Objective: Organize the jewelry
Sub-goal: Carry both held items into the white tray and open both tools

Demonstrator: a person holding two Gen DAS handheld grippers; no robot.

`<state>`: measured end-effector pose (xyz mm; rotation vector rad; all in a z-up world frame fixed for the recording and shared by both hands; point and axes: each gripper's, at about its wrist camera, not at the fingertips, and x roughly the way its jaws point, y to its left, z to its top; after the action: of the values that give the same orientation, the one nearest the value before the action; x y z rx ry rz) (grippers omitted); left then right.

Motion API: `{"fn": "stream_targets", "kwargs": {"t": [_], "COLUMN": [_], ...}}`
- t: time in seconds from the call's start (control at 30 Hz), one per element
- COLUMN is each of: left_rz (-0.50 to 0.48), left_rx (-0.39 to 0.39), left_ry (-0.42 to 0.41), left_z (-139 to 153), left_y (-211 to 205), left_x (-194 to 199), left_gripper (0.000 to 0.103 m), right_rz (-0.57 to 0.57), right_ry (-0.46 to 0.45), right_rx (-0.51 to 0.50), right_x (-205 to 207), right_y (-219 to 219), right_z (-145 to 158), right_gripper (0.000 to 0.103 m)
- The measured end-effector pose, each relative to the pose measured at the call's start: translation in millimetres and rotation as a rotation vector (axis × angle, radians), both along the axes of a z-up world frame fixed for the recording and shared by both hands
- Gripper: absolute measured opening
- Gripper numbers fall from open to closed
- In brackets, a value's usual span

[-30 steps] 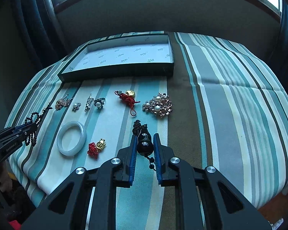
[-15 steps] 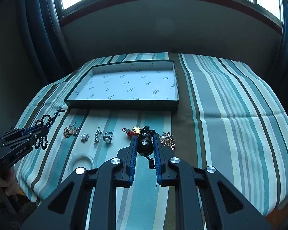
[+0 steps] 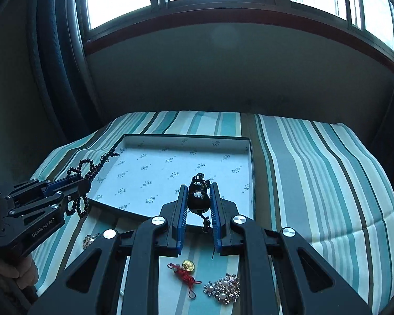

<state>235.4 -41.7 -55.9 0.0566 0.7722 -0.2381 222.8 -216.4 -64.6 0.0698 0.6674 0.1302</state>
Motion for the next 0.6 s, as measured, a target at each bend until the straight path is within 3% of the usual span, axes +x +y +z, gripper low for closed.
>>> {"fn": "stream_targets", "kwargs": {"t": [0.13,0.3,0.6], "left_rz": [-0.006,-0.012,-0.029], "left_rx": [-0.001,0.02,0.044], "left_ry": [0.0,0.072,0.173], "left_z": [-6,-43,-97], "left_y": [-12,-24,-37], "left_x": [30,56,69], "left_gripper": [0.016,0.016,0.016], "right_rz": [-0.013,-0.02,-0.051], "right_ry": [0.018,0.098,0.199], "right_rx": [-0.003,-0.002,-0.024], "right_x": [27,52,64], "right_y": [-4,-6,-13], "right_z": [-12,-48,-94], "right_gripper": [0.017,0.017,0.017]}}
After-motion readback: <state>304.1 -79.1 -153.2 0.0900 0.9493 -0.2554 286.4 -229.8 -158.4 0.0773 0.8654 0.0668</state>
